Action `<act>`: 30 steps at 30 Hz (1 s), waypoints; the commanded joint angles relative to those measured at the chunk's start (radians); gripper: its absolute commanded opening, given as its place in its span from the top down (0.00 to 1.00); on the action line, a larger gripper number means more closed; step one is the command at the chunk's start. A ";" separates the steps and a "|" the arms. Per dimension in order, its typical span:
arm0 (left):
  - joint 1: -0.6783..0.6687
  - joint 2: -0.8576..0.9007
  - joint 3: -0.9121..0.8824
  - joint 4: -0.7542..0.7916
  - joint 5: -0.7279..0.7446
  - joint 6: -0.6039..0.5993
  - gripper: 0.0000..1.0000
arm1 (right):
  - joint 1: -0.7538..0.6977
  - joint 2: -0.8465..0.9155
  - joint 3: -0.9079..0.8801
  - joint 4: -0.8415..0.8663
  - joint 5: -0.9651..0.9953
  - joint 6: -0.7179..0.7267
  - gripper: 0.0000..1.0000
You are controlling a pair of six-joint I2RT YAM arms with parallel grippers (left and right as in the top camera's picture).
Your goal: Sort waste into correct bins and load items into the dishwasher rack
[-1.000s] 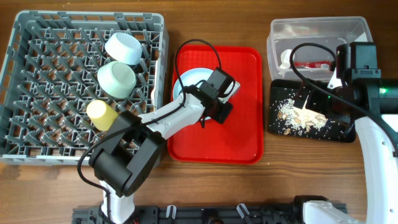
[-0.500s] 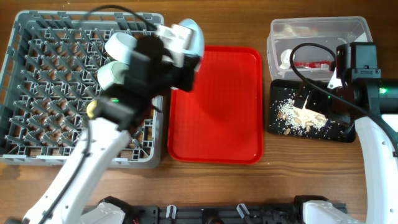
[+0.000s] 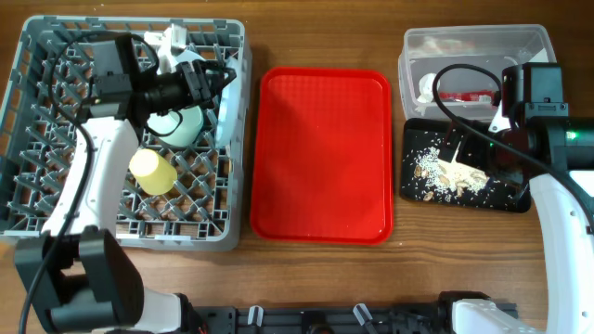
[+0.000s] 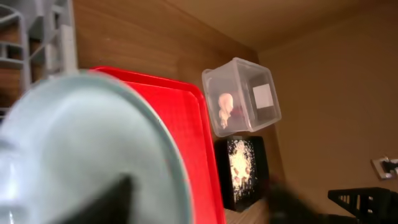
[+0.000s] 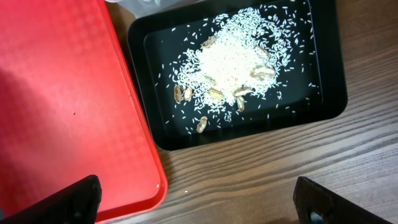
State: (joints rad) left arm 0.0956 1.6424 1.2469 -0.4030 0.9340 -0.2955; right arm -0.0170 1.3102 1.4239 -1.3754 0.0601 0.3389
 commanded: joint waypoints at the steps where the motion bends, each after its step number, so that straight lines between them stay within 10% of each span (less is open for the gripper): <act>1: 0.046 -0.001 0.018 -0.006 -0.025 -0.001 0.00 | -0.003 0.010 0.007 0.006 -0.008 0.001 0.00; 8: 0.080 -0.179 0.018 -0.228 -0.449 -0.001 0.00 | 0.008 0.010 0.007 0.240 -0.398 -0.188 0.00; 17: 0.052 -0.195 0.013 -0.750 -0.850 0.004 0.00 | 0.109 0.167 0.004 0.332 -0.299 -0.177 0.00; 23: 0.052 -0.353 -0.158 -0.671 -0.845 0.056 0.00 | 0.109 0.013 -0.153 0.357 -0.200 -0.152 0.00; 30: 0.028 -0.953 -0.443 -0.455 -0.723 0.146 0.00 | 0.109 -0.444 -0.420 0.496 -0.056 -0.076 0.00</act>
State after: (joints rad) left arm 0.1299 0.8173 0.8345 -0.8818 0.1852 -0.1802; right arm 0.0902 0.9325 1.0161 -0.8833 -0.0540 0.2420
